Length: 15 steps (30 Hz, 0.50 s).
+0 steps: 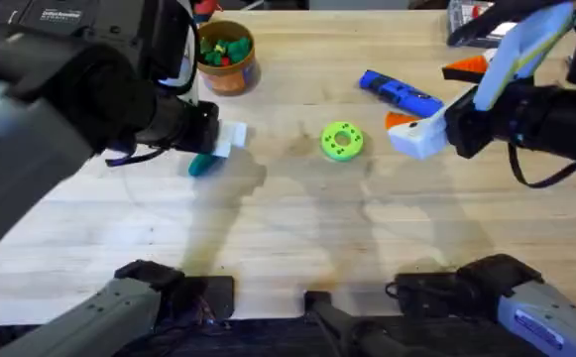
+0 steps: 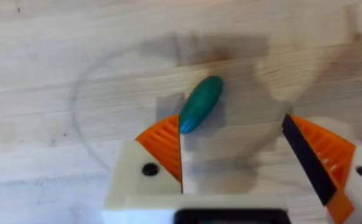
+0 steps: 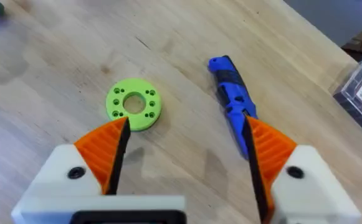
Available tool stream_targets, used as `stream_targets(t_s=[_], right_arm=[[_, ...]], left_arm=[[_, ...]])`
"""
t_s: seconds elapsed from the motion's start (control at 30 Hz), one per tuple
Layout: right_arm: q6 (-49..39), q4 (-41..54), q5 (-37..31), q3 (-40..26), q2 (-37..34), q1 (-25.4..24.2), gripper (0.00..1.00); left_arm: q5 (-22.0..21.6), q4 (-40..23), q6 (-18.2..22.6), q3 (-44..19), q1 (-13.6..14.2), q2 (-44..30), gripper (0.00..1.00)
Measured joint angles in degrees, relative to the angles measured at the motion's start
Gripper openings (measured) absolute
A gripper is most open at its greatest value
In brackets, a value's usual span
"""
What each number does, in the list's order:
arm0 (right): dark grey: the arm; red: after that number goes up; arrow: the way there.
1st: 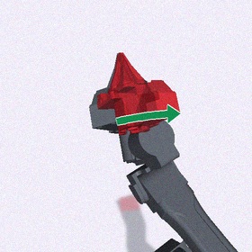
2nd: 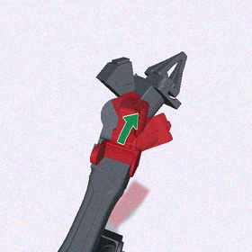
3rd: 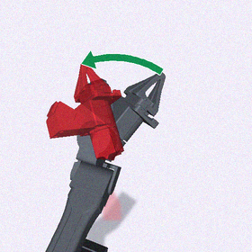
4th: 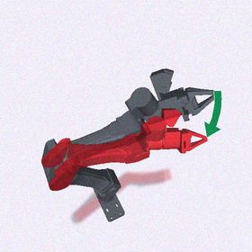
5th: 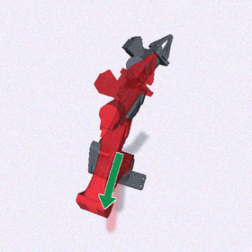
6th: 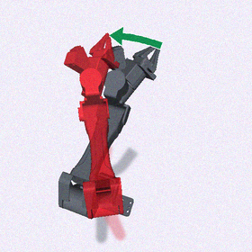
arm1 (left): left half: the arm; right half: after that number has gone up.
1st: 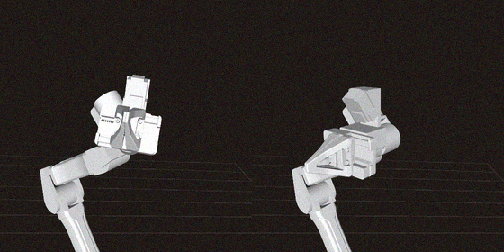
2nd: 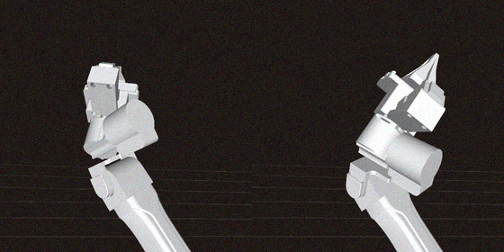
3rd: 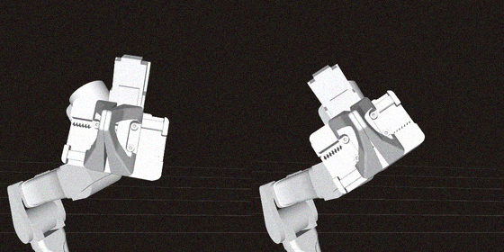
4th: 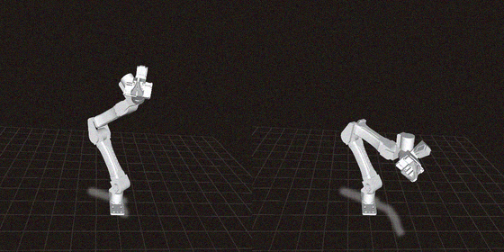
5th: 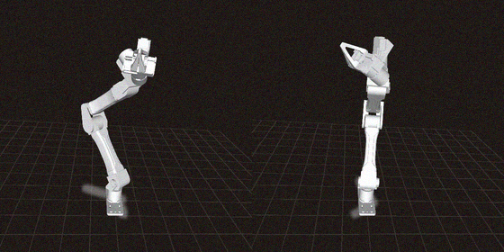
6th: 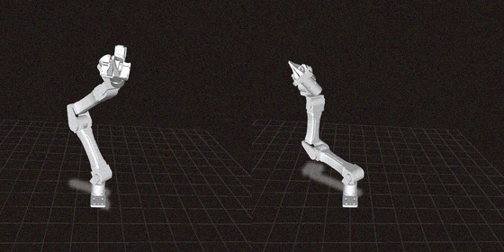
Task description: Pick up the gripper from the table and insert it into the empty holder that is missing its gripper. Then pick up a screw, insert it into the mounting hole, and use the screwdriver to tighten it. Finally, clean up the table by picking up the vegetable and placing it into the bucket.
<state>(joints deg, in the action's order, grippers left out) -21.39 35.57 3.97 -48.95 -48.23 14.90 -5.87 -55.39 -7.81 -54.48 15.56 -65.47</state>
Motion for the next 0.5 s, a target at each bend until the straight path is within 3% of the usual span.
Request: stream_targets(t_s=[0.2, 0.5], right_arm=[[0.02, 0.00, 0.00, 0.00, 0.00, 0.00, 0.994], [0.02, 0.02, 0.00, 0.00, 0.00, 0.00, 0.995]], left_arm=[[0.04, -1.29, -0.18, 0.00, -3.50, -8.81, 0.985], [0.09, 3.76, 0.50, 0.00, -3.66, -20.32, 0.991]])
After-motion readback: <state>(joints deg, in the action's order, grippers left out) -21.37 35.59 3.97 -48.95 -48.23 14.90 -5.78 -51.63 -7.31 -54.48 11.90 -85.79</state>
